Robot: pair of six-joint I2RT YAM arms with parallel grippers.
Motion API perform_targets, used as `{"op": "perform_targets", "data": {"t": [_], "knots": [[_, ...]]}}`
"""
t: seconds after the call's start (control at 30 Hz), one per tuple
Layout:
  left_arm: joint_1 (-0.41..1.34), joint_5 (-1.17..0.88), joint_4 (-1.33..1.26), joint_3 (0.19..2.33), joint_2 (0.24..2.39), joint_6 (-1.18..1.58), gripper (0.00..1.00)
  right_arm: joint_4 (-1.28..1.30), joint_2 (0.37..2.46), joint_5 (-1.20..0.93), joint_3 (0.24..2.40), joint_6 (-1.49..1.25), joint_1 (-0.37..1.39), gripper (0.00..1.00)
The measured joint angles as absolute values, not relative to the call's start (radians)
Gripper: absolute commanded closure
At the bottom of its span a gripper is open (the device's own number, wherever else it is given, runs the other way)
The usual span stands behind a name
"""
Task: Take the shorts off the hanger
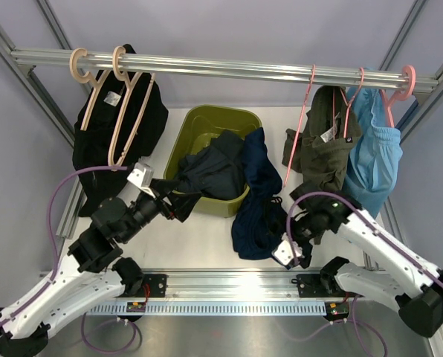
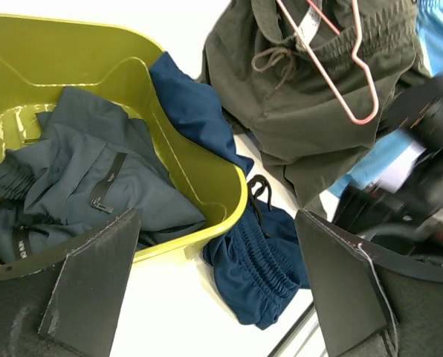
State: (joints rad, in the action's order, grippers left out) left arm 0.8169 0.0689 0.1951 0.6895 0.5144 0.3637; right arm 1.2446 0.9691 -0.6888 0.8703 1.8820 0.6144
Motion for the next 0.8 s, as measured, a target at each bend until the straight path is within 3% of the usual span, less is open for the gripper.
{"op": "perform_targets", "data": {"t": [0.3, 0.53, 0.6, 0.7, 0.73, 0.8], "knots": [[0.817, 0.121, 0.248, 0.646, 0.424, 0.404, 0.09, 0.895, 1.292, -0.483, 0.828, 1.745, 0.788, 0.00], [0.817, 0.135, 0.263, 0.644, 0.416, 0.411, 0.09, 0.730, 1.385, -0.412, 0.813, 1.675, 0.835, 0.05], [0.817, 0.136, 0.265, 0.644, 0.413, 0.411, 0.09, 0.707, 1.404, -0.400, 0.796, 1.666, 0.840, 0.11], [0.817, 0.136, 0.268, 0.644, 0.412, 0.411, 0.09, 0.677, 1.422, -0.393, 0.761, 1.649, 0.846, 0.35], [0.817, 0.136, 0.269, 0.644, 0.412, 0.411, 0.09, 0.671, 1.424, -0.393, 0.752, 1.641, 0.847, 0.49], [0.817, 0.136, 0.269, 0.643, 0.411, 0.411, 0.09, 0.665, 1.424, -0.396, 0.746, 1.615, 0.848, 0.60]]}}
